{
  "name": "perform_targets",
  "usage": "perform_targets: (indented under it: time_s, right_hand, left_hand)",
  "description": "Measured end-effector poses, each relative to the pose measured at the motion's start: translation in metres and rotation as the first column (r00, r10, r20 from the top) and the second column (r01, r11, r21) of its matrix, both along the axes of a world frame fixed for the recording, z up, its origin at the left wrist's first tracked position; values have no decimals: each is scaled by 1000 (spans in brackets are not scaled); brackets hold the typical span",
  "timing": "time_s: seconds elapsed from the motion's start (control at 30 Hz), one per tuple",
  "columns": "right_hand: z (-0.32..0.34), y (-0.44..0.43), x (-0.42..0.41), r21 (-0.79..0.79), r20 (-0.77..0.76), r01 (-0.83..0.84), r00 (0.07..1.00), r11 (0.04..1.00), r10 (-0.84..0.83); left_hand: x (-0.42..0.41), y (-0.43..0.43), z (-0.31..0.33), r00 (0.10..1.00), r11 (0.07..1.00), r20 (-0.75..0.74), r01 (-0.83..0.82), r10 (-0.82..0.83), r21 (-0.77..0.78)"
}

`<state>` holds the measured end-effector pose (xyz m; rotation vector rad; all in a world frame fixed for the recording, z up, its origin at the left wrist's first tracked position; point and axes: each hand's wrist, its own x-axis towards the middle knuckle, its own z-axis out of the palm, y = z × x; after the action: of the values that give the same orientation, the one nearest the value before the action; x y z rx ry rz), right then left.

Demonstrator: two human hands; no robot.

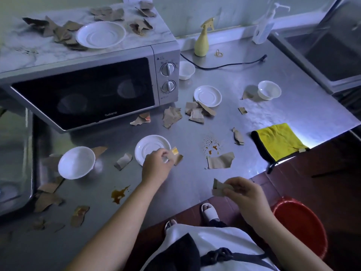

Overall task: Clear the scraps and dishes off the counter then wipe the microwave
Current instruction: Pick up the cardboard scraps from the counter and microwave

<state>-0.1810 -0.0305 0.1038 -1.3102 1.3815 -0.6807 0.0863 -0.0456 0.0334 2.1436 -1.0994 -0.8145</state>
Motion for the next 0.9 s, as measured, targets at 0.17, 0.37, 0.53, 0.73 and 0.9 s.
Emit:
perform_targets:
  time_s: [0.17,0.37,0.53,0.73,0.9]
  right_hand:
    - [2,1,-21,-28,-8,38,999,999,-38]
    - [3,-11,-46,2,-11,64,998,998,-64]
    - [0,-30,-57,111,29,22,999,994,-25]
    - [-3,-60,-63,201,136,-36,991,979,9]
    - [-2,-88,-56,244,256,-98,966,965,33]
  left_hand:
    - [2,-34,-22,964,985,252,46,-87,164]
    - [-5,-47,-30,943,983,332,-26,-37,184]
    - [-9,-47,-30,965,987,247,-114,82,115]
    - [-42,-29,4,971,991,-200,-135,131,-6]
    - [-103,-12,40,871,997,-487,-75,68,5]
